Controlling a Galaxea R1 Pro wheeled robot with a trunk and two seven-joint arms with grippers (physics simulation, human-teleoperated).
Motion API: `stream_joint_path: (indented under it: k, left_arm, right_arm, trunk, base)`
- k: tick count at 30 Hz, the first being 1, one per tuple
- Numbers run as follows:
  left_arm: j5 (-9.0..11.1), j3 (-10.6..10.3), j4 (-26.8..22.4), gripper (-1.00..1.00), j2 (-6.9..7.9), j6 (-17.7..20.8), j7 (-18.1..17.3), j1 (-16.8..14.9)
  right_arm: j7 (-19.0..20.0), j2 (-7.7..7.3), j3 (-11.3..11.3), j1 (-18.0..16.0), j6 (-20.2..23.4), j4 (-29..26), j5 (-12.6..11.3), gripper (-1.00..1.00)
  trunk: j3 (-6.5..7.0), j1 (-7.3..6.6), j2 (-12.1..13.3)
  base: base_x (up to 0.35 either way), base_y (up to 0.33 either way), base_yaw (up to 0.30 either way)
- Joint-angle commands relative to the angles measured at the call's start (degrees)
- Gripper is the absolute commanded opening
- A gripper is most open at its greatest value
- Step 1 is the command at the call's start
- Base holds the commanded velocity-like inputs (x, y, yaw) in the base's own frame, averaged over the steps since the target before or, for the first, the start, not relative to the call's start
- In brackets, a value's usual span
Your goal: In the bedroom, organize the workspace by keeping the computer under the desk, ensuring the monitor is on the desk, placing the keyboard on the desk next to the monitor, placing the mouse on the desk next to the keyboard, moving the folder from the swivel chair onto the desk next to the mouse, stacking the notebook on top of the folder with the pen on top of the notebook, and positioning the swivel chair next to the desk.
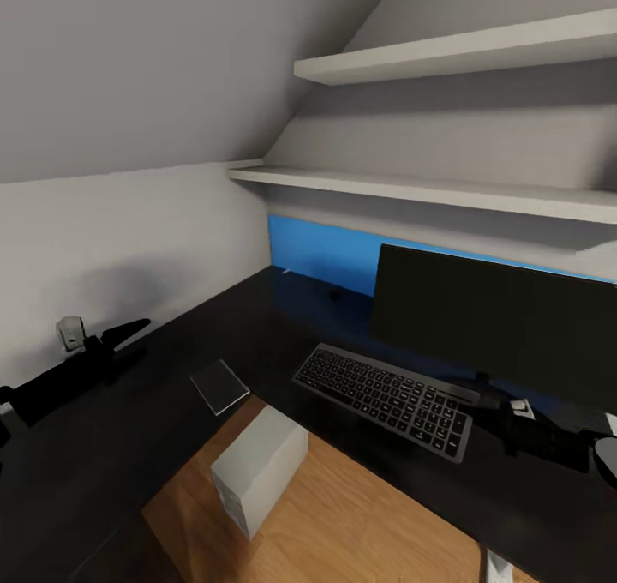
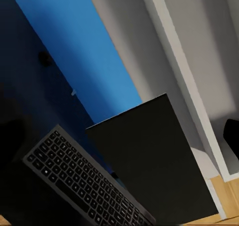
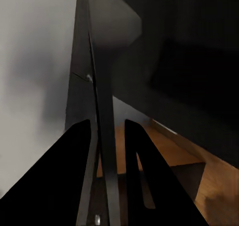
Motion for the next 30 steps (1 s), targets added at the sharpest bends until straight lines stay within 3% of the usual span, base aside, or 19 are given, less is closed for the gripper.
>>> stream_joint_path:
  k: [1, 4, 7, 10, 12, 13, 15, 17, 19, 22, 23, 30]
  left_arm:
    - [-0.5, 0.1, 0.0, 1.00, 0.04, 0.3, -0.2, 0.0]
    - [-1.1, 0.2, 0.0, 1.00, 0.13, 0.3, -0.4, 0.0]
    - [-1.4, 0.1, 0.0, 1.00, 0.17, 0.3, -0.5, 0.1]
    - [-1.5, 0.0, 0.0, 1.00, 0.18, 0.3, -0.5, 0.1]
    - [-1.5, -0.1, 0.0, 1.00, 0.18, 0.3, -0.6, 0.1]
    - [-1.5, -0.1, 0.0, 1.00, 0.18, 0.3, -0.6, 0.1]
    - [-1.2, 0.1, 0.0, 1.00, 0.18, 0.3, -0.8, 0.1]
    - [-0.9, 0.3, 0.0, 1.00, 0.23, 0.3, -0.9, 0.1]
    - [-0.8, 0.4, -0.1, 1.00, 0.22, 0.3, -1.0, 0.3]
    - [-0.7, 0.5, -0.3, 1.00, 0.20, 0.3, -1.1, 0.7]
    - [-0.7, 0.6, -0.4, 1.00, 0.22, 0.3, -1.0, 1.4]
    - [-0.6, 1.9, -0.5, 1.00, 0.26, 0.3, -1.1, 2.2]
  right_arm:
    - [2.1, -0.40, 0.0, -0.1, 0.3, 0.5, 0.0, -1.00]
    - [8.7, -1.66, 1.0, -0.1, 0.3, 2.5, 2.2, -1.00]
    - [16.9, -2.28, 2.1, -0.2, 0.3, 5.6, 9.0, -1.00]
    - [22.8, -2.42, 2.4, -0.2, 0.3, 7.1, 12.9, -1.00]
    - [28.1, -2.44, 2.5, -0.3, 0.3, 7.9, 17.0, -1.00]
    - [30.6, -2.38, 2.6, -0.3, 0.3, 8.3, 20.3, -1.00]
    - [33.3, -2.28, 2.6, -0.3, 0.3, 9.1, 25.6, -1.00]
    - [34.2, -2.25, 2.7, -0.4, 0.3, 10.2, 28.1, -1.00]
    - [34.8, -2.23, 3.7, -0.5, 0.3, 11.0, 29.8, -1.00]
    - [35.6, -2.23, 5.3, -0.6, 0.3, 11.3, 30.5, -1.00]
    - [37.4, -2.28, 6.3, -0.7, 0.3, 11.5, 30.9, -1.00]
    - [38.8, -2.37, 6.9, -0.9, -2.1, 12.5, 31.2, -1.00]
  trunk:
    - [-0.07, 0.01, -0.1]
    - [-0.07, 0.01, -0.1]
    - [-0.07, 0.01, -0.1]
    - [-0.07, 0.01, -0.1]
    - [-0.07, 0.01, -0.1]
    - [-0.07, 0.01, -0.1]
    - [-0.07, 0.01, -0.1]
    - [-0.07, 0.01, -0.1]
    - [-0.07, 0.01, -0.1]
    - [-0.07, 0.01, -0.1]
    - [-0.07, 0.01, -0.1]
    - [-0.12, 0.01, -0.1]
  base:
    - [0.000, 0.000, -0.277]
    - [0.000, 0.000, -0.283]
    - [0.000, 0.000, -0.287]
    - [0.000, 0.000, -0.288]
    - [0.000, 0.000, -0.287]
    - [0.000, 0.000, -0.287]
    - [0.000, 0.000, -0.286]
    - [0.000, 0.000, -0.286]
    - [0.000, 0.000, -0.286]
    - [0.000, 0.000, -0.286]
    - [0.000, 0.000, -0.286]
    - [0.000, 0.000, -0.217]
